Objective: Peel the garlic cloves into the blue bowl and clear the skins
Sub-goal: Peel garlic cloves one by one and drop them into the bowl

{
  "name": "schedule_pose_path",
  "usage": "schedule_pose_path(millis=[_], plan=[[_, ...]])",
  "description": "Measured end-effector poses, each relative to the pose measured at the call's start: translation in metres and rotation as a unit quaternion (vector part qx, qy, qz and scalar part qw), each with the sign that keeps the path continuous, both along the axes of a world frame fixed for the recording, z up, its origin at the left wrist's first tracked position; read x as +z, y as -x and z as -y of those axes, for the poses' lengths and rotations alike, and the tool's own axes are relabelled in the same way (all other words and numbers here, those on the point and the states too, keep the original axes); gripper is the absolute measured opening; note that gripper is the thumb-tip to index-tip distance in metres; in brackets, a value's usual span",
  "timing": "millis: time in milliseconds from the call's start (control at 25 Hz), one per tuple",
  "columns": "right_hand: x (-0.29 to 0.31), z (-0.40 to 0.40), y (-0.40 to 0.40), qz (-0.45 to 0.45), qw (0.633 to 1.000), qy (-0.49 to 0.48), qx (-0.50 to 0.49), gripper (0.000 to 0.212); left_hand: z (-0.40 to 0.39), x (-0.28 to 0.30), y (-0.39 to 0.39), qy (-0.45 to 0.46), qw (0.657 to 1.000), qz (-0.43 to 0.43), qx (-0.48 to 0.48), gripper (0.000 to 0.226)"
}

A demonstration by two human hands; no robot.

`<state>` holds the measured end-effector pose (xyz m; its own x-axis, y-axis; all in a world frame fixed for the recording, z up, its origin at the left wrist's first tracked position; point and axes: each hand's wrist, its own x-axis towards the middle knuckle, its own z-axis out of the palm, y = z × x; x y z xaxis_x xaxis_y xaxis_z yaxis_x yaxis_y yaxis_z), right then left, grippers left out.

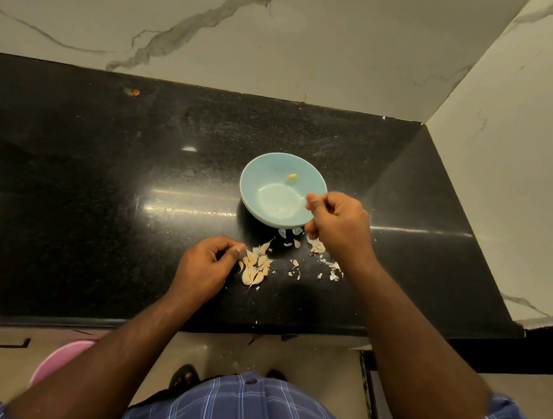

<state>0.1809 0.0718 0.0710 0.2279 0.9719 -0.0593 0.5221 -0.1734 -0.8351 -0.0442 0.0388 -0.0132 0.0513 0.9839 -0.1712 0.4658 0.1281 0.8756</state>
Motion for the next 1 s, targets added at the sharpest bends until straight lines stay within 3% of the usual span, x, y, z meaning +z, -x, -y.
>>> schedule_pose_path(millis=[120, 200, 320, 560, 720, 1000], plan=[[-0.012, 0.022, -0.001, 0.003, 0.993, 0.094, 0.075, 0.015, 0.001, -0.004, -0.002, -0.01, 1.0, 0.003, -0.008, 0.014], [-0.026, 0.029, 0.003, 0.082, 0.984, 0.115, 0.109, 0.017, 0.003, -0.006, -0.004, -0.011, 1.0, 0.01, -0.004, 0.017], [-0.035, 0.03, 0.014, 0.225, 0.955, 0.111, 0.158, 0.026, 0.005, -0.006, -0.007, -0.018, 0.999, 0.031, 0.018, 0.017], [-0.045, 0.024, 0.035, 0.356, 0.879, 0.055, 0.312, 0.063, 0.007, -0.007, -0.006, -0.03, 0.999, 0.019, 0.04, 0.018], [-0.052, 0.021, 0.035, 0.408, 0.859, 0.037, 0.307, 0.049, 0.007, -0.007, -0.006, -0.031, 0.998, 0.007, 0.046, 0.015], [-0.052, 0.023, 0.03, 0.403, 0.867, 0.037, 0.292, 0.023, 0.008, -0.004, -0.009, -0.029, 0.998, 0.007, 0.054, 0.013]])
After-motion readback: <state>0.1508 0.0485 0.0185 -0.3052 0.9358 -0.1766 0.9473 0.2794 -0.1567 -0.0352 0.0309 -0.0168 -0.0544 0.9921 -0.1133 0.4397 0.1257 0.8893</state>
